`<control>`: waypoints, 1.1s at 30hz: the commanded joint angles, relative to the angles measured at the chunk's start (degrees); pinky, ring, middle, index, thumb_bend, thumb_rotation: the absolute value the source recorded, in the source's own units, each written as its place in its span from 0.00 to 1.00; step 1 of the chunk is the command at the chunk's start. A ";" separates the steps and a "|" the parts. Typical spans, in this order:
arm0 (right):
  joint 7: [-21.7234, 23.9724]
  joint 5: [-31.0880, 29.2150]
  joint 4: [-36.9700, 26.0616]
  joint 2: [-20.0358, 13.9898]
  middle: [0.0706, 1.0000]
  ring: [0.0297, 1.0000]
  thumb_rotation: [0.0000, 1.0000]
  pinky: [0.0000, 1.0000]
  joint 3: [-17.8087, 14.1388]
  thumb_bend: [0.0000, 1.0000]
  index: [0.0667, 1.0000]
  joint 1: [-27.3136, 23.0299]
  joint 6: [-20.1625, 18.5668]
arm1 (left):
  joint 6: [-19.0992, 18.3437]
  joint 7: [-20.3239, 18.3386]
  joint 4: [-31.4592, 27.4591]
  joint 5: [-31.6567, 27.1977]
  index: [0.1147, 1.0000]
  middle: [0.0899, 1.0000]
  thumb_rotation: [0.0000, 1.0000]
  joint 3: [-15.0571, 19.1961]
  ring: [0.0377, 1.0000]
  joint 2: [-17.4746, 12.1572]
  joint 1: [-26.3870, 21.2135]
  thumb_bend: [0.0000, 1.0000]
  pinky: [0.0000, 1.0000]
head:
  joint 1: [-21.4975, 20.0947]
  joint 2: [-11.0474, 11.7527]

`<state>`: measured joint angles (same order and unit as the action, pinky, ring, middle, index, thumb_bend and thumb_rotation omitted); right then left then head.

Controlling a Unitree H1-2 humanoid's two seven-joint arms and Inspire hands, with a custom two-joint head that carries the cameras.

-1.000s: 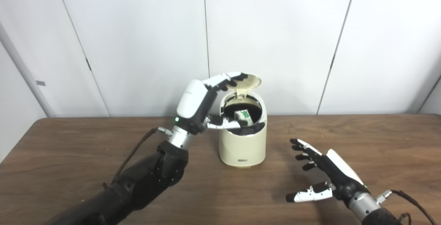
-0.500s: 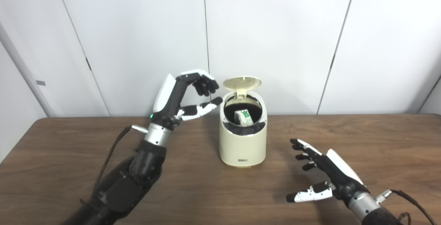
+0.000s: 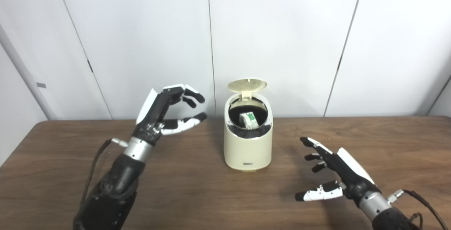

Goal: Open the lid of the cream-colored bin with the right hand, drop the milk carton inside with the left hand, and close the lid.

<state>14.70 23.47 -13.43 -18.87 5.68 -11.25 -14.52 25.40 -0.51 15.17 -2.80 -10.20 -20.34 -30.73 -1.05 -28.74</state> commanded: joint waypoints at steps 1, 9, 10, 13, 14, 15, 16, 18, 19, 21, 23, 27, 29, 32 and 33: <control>-1.25 -0.90 -0.86 -0.96 0.92 0.80 0.16 0.63 -0.92 0.76 0.92 -2.51 2.81 | -0.29 -0.57 -2.85 -0.21 0.76 0.74 0.06 2.31 0.68 0.25 -0.86 0.70 0.58 | 0.00 -0.05; -1.66 -0.83 -0.36 -1.40 0.92 0.79 0.15 0.63 -1.11 0.75 0.93 -3.70 4.49 | -7.21 -3.06 -7.77 0.74 0.77 0.75 0.09 6.76 0.67 1.79 4.56 0.67 0.57 | 0.21 -0.12; -1.67 -1.00 -0.18 -1.45 0.92 0.79 0.16 0.63 -1.20 0.75 0.93 -3.88 4.66 | -7.76 -3.43 -8.19 0.55 0.78 0.75 0.08 7.12 0.68 2.04 5.33 0.67 0.58 | 0.32 -0.17; -1.90 -1.30 0.59 -1.66 0.93 0.80 0.16 0.59 -1.33 0.74 0.93 -4.30 5.26 | -8.19 -4.09 -8.52 0.75 0.78 0.75 0.07 7.98 0.68 2.76 6.92 0.68 0.58 | 0.22 -0.17; -2.01 -1.40 0.79 -1.67 0.93 0.81 0.17 0.56 -1.37 0.74 0.94 -4.42 5.38 | -8.29 -4.31 -8.56 0.71 0.78 0.75 0.09 8.26 0.69 2.99 7.40 0.68 0.58 | 0.21 -0.19; -2.11 -1.58 0.92 -1.59 0.93 0.80 0.18 0.55 -1.48 0.74 0.94 -4.58 5.34 | -8.27 -4.52 -8.53 0.74 0.78 0.75 0.09 8.47 0.69 3.17 7.94 0.69 0.58 | 0.21 -0.19; -2.30 -1.57 1.07 -1.53 0.93 0.80 0.18 0.56 -1.55 0.74 0.94 -4.79 5.35 | -8.02 -4.75 -8.34 0.70 0.78 0.75 0.11 8.66 0.69 3.34 8.49 0.69 0.59 | 0.21 -0.19; -2.55 -1.48 1.29 -1.58 0.93 0.81 0.19 0.61 -1.62 0.75 0.93 -5.19 5.39 | -7.01 -5.15 -7.61 0.68 0.79 0.76 0.12 9.04 0.69 3.72 9.32 0.69 0.58 | 0.25 -0.25; -2.62 -1.46 1.41 -1.66 0.93 0.80 0.19 0.64 -1.63 0.75 0.93 -5.38 5.46 | -6.53 -5.34 -7.20 0.55 0.79 0.76 0.12 9.21 0.69 3.94 9.64 0.70 0.58 | 0.19 -0.28; -2.70 -1.28 1.56 -1.87 0.93 0.80 0.19 0.66 -1.61 0.74 0.93 -5.82 5.59 | -5.97 -5.57 -6.56 0.14 0.79 0.76 0.10 9.54 0.69 4.52 10.31 0.70 0.58 | 0.20 -0.33; -2.96 -0.82 1.77 -2.02 0.93 0.79 0.20 0.66 -1.61 0.74 0.93 -6.28 5.71 | -5.63 -5.90 -5.97 -0.06 0.79 0.75 0.11 9.78 0.69 5.00 10.97 0.70 0.58 | 0.21 -0.16; -2.95 -0.81 2.04 -2.17 0.91 0.79 0.21 0.67 -1.77 0.73 0.93 -7.54 5.48 | -5.40 -6.17 -5.63 0.49 0.79 0.74 0.11 10.04 0.68 5.97 12.52 0.70 0.58 | 0.23 -0.29; -2.80 -0.85 1.86 -2.02 0.90 0.79 0.21 0.67 -1.78 0.73 0.92 -8.28 4.86 | -5.27 -6.53 -5.31 0.28 0.78 0.73 0.11 10.12 0.67 6.30 13.11 0.71 0.57 | 0.31 -0.44; -3.03 -0.84 2.08 -1.81 0.88 0.80 0.19 0.69 -1.78 0.73 0.90 -9.38 5.19 | -4.94 -6.75 -4.76 0.76 0.77 0.73 0.09 10.18 0.67 6.56 13.93 0.69 0.58 | 0.18 -0.39; -3.37 -0.66 2.35 -1.73 0.88 0.80 0.20 0.69 -1.80 0.74 0.90 -9.73 5.49 | -4.82 -6.87 -4.63 0.84 0.77 0.73 0.08 10.21 0.67 6.62 14.14 0.69 0.58 | 0.15 -0.39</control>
<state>13.15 22.54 -10.15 -20.04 4.78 -17.84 -10.78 18.38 -7.48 11.62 -2.02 -0.64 -13.32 -15.25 -0.79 -29.09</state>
